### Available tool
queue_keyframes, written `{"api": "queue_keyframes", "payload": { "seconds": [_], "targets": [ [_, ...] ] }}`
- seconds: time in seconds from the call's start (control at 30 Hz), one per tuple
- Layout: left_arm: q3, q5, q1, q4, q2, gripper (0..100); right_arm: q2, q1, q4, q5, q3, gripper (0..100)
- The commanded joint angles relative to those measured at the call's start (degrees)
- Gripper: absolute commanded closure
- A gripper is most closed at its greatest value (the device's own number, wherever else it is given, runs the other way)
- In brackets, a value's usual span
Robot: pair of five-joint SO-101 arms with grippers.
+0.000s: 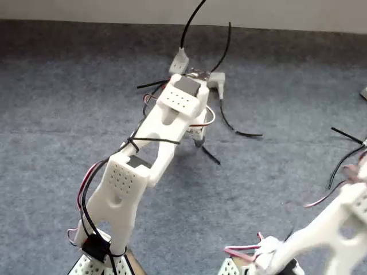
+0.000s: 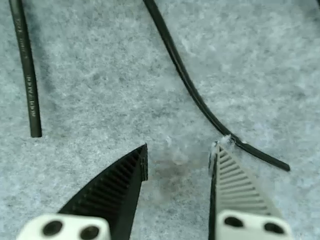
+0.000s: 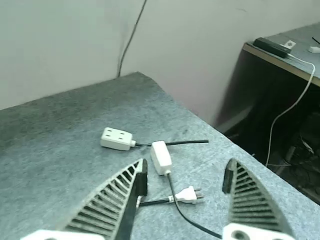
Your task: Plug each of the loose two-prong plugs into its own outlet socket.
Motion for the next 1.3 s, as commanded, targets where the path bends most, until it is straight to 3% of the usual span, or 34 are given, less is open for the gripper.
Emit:
{"api": "queue_keyframes", "payload": {
  "seconds": [0.0, 0.2, 0.5, 0.73, 1.03, 1.27],
  "targets": [
    [2.9, 0.4, -1.7, -4.3, -2.8, 79, 15.4, 3.5, 3.9, 0.9, -19.2, 74.8],
    [6.8, 0.5, -1.8, -8.4, -2.9, 79, 40.9, 3.5, 14.0, 0.7, -50.1, 74.8],
    [6.5, 0.5, -2.0, -8.8, -2.9, 79, 80.4, 0.8, 14.7, 1.2, -91.5, 74.8],
    [6.5, 0.5, -1.9, -9.8, -2.9, 79, 104.3, -2.6, 13.8, 11.6, -113.9, 74.8],
    [6.6, 0.4, -1.5, -9.8, -2.9, 79, 120.4, -1.1, -6.2, 22.2, -121.7, 74.9],
    [6.7, 0.4, -1.5, -9.8, -2.9, 79, 124.6, 0.0, -7.3, 22.3, -121.6, 74.9]
  ]
}}
